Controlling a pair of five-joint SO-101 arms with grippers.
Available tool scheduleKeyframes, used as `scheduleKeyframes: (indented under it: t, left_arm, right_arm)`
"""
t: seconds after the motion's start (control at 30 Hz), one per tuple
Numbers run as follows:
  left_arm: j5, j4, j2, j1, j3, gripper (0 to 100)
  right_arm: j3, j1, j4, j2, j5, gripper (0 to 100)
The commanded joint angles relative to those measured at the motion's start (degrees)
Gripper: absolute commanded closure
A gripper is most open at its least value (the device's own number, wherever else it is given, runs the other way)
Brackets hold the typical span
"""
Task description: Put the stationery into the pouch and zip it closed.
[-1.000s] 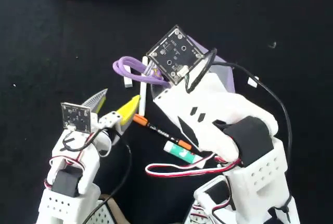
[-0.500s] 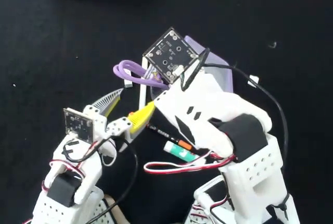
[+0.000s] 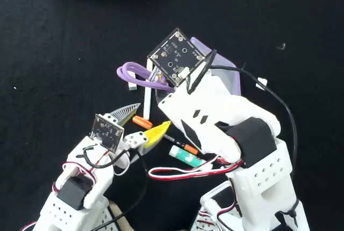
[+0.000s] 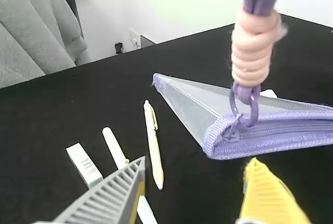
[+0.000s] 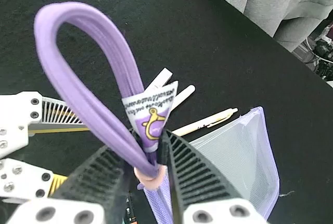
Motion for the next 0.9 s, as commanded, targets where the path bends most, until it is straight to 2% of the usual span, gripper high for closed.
scheduleKeyframes:
  t: [0.0,0.2,0.3,0.73,0.87]
  left_arm:
    - [-0.5,-2.3,-0.5,0.4,0.4,70]
    - [-0.4,-16.2,-0.5,-0.7,8.1,70]
    - [-0.4,-19.2,-0.5,-2.0,8.7,70]
    - [-0.4,-18.7,-0.4,-0.9,8.7,70]
    - [-0.4,-14.4,-0.4,-0.3,7.6,70]
  right_arm:
    - [-0.3,0.4,-1.2,-1.6,0.0,98.8]
    - [-0.6,0.3,0.1,-1.7,0.1,98.8]
    - [-0.6,0.3,0.1,-1.7,0.1,98.8]
    - [-1.5,0.2,0.3,-1.7,-0.1,98.8]
    - [-3.4,0.2,1.8,-1.5,-0.1,98.8]
